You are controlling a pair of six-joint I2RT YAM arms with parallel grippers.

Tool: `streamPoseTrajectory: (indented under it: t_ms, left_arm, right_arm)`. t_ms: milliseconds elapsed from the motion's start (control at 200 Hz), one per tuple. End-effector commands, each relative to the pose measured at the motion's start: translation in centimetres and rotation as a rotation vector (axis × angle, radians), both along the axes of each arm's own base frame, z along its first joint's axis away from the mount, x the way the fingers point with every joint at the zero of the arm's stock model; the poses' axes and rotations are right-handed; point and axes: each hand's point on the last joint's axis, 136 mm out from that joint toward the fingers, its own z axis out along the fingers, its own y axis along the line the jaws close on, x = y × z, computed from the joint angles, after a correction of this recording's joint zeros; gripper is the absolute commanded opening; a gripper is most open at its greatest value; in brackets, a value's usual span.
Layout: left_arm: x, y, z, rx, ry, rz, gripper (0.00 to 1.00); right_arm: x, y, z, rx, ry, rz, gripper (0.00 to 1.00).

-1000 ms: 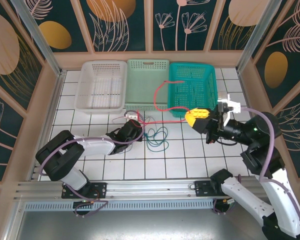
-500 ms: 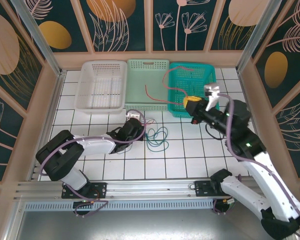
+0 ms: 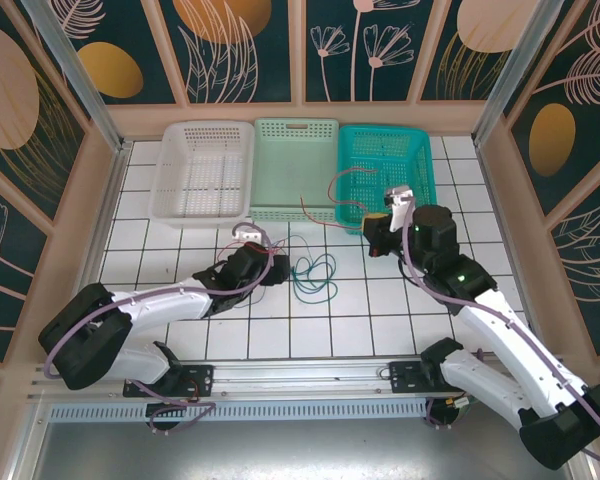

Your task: Untangle the cables

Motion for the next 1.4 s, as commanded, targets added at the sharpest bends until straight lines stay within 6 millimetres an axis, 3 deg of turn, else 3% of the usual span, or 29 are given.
streamPoseTrajectory:
  t_ms: [0, 225, 355, 500, 681, 831, 961, 1116, 1206, 1396]
  left_arm:
    - [-0.5, 2.4, -0.3, 0.039, 0.022, 0.085, 0.99]
    - [-0.1, 5.4, 1.7, 0.144, -0.005, 0.217, 0.99]
    - [-0.8, 6.3, 0.4, 0.208, 0.036, 0.226, 0.99]
    - [-1.1, 7.3, -0.6, 0.267, 0.059, 0.247, 0.99]
    - [-0.3, 6.2, 0.6, 0.226, 0.014, 0.221, 0.98]
    - [0.4, 5.7, 1.5, 0.234, -0.017, 0.200, 0.99]
    - [0.7, 4.5, 1.8, 0.194, -0.036, 0.150, 0.98]
    - [1.0, 3.4, 1.9, 0.166, -0.055, 0.109, 0.99]
    - [1.3, 3.1, 2.5, 0.146, -0.082, 0.097, 0.98]
    - [1.7, 2.2, 4.6, 0.083, -0.156, 0.070, 0.99]
  right_arm:
    - [1.0, 0.0, 0.7, 0.012, -0.052, -0.016, 0.00]
    - [1.9, 0.2, -1.5, -0.030, -0.023, -0.017, 0.00]
    - [2.8, -0.2, -3.0, -0.058, 0.005, -0.050, 0.00]
    - [2.9, 0.5, -3.2, -0.049, 0.001, -0.010, 0.00]
    - [1.0, 2.3, -3.3, -0.022, -0.032, 0.147, 0.00]
    - [0.8, 1.5, -5.3, -0.062, 0.035, 0.114, 0.00]
    - [0.0, 1.7, -5.3, -0.034, 0.036, 0.133, 0.00]
    - [-1.9, 3.4, -6.3, 0.021, 0.087, 0.254, 0.00]
    - [-1.0, 2.1, -7.3, -0.022, 0.130, 0.149, 0.00]
    - [-1.2, 1.3, -5.8, 0.025, 0.035, 0.113, 0.00]
